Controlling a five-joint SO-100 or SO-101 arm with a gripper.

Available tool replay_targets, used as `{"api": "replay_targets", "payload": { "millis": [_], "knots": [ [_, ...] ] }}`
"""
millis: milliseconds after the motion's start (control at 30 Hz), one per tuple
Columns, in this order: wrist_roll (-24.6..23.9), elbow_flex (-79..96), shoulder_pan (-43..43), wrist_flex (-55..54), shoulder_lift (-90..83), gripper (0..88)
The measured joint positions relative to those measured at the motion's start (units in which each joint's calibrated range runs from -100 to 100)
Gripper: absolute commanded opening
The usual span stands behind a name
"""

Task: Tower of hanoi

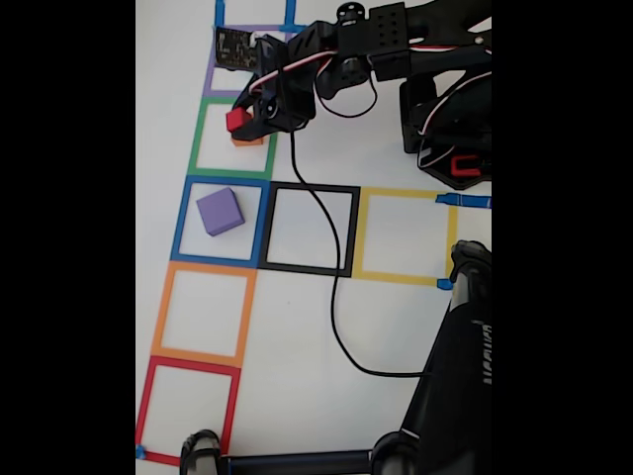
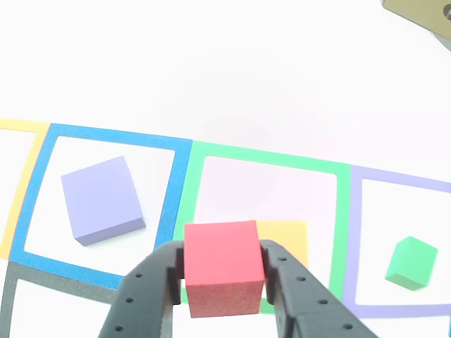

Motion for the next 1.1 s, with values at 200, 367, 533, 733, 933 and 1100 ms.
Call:
{"api": "replay_targets", "payload": {
  "millis": [200, 367, 533, 733, 933, 1100],
  "knots": [
    [0.0, -27.0, 10.3, 26.7, -0.2, 2.2],
    [0.0, -46.4, 19.7, 42.8, 0.6, 2.2],
    [0.0, -65.1, 23.3, 53.3, 7.0, 2.2],
    [0.0, -71.4, 26.0, 53.8, 10.7, 2.2],
    [0.0, -69.6, 30.0, 53.8, 11.2, 2.5],
    [0.0, -55.3, 32.3, 45.5, 8.5, 2.6]
  ]
}}
